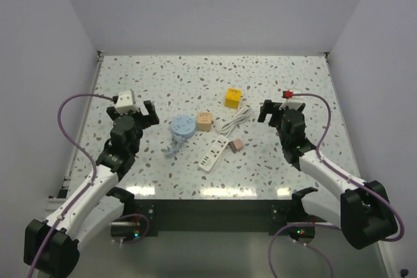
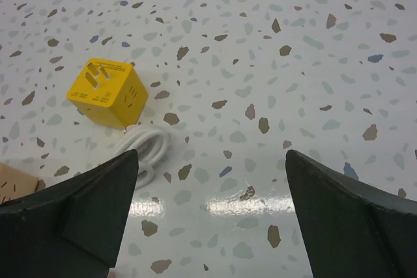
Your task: Insert the plug
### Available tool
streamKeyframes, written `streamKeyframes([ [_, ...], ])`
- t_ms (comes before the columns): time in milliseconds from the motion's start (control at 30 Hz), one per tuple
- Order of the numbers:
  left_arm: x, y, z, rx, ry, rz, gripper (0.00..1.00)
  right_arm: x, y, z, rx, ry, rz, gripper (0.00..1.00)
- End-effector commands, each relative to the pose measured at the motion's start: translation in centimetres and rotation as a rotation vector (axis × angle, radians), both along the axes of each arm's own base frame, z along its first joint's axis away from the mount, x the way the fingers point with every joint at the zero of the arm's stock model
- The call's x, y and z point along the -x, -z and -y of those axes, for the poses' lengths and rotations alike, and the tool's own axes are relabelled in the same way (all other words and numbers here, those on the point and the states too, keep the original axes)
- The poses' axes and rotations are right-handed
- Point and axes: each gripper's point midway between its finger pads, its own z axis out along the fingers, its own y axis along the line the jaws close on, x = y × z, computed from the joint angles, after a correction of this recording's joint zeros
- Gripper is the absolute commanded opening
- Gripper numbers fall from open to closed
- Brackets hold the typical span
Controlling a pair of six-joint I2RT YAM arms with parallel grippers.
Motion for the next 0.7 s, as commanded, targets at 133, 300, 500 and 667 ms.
streamKeyframes([
  [133, -1.5, -0.8, 1.5, 0.007, 0.033, 0.0, 1.0, -0.7, -2.1, -0.6, -0.024, -0.014, 0.033, 0.98],
  [300, -2.5, 0.0, 6.1, -0.01, 0.126, -0.037, 1.0, -0.5, -2.5, -0.5, -0.035, -0.011, 0.045, 0.98],
  [500, -2.9, 0.6, 12.0, -0.024, 0.271, -0.035, 1.0, -0.2, -2.3, -0.4, -0.041, -0.005, 0.038, 0.98],
  [667, -3.8, 1.7, 17.1, 0.0, 0.404, -0.093, 1.0, -0.1, -2.3, -0.2, -0.04, 0.003, 0.037, 0.98],
])
